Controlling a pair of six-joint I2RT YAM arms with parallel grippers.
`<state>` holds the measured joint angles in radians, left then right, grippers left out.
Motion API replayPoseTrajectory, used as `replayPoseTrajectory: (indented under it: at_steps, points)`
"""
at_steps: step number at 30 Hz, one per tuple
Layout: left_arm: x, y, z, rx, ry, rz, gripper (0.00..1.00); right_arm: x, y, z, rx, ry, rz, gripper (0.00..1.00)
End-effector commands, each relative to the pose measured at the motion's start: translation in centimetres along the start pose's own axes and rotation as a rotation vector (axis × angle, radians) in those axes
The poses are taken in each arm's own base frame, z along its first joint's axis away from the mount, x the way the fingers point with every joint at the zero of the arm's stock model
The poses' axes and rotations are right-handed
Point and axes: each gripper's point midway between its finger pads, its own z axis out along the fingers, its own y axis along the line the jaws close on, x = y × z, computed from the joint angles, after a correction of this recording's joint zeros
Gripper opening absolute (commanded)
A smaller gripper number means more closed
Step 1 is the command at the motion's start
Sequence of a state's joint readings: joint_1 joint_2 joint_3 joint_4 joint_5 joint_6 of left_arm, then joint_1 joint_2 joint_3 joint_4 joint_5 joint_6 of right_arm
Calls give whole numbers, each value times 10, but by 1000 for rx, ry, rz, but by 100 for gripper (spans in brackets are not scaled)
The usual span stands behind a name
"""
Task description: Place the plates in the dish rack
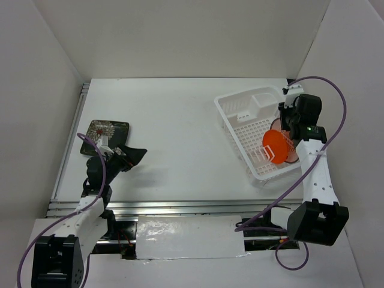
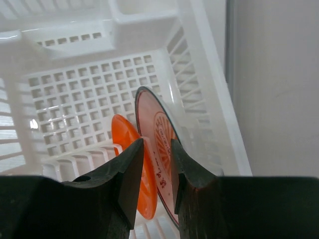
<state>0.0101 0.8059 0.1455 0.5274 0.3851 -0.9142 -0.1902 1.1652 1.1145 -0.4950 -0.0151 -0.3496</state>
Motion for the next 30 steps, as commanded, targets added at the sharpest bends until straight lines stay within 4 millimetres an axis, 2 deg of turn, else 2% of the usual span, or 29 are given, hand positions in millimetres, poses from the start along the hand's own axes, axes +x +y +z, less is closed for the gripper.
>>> replayPoseTrajectory:
  at_steps: [1,6,8,10,11,13,15,16,18,19,20,21,22,23,24,25,26,27,28,29,30]
  points:
    - [-10,-6,3,31,-42,52,99,-22,11,0,-95,-66,-63,36]
    - [-9,-7,6,40,-28,48,99,-15,18,5,-124,-42,-83,36]
    - [-9,-6,5,37,-29,50,99,-18,17,4,-121,-50,-74,36]
    - [-10,-5,5,32,-39,56,99,-44,15,-2,-116,-116,-44,36]
    - [-9,-2,5,16,-35,59,100,-76,13,-11,-93,-197,24,36]
    - [-16,1,7,-16,-51,70,99,-111,13,-25,-79,-284,125,37]
    - [-18,2,7,-37,-48,72,99,-159,18,-49,-101,-416,271,40]
    - [-20,1,8,-42,-50,72,99,-177,37,-60,-148,-460,316,42]
    - [-24,4,8,-74,-60,65,99,-208,59,-80,-211,-540,373,45]
    - [-27,6,8,-90,-70,60,99,-220,91,-92,-291,-562,363,47]
    - [-31,11,8,-124,-90,57,99,-229,104,-96,-318,-576,371,50]
    - [-32,15,8,-157,-86,45,99,-233,120,-99,-360,-566,400,54]
    - [-35,18,8,-182,-92,43,99,-236,147,-107,-432,-552,397,56]
    - [-46,21,9,-221,-126,42,100,-239,163,-103,-466,-519,400,57]
    - [-43,30,8,-273,-112,30,100,-238,179,-105,-512,-492,406,59]
    - [-47,34,7,-307,-122,21,100,-236,205,-115,-583,-477,378,60]
    - [-61,36,7,-348,-161,22,99,-235,223,-118,-633,-475,358,60]
    - [-64,40,6,-381,-168,14,100,-232,235,-123,-666,-481,346,62]
    - [-66,45,4,-408,-168,-6,99,-219,249,-118,-687,-459,337,62]
    - [-73,44,3,-420,-190,-14,100,-224,261,-133,-741,-505,347,63]
    - [-82,52,-1,-468,-238,-36,99,-220,269,-138,-788,-504,347,64]
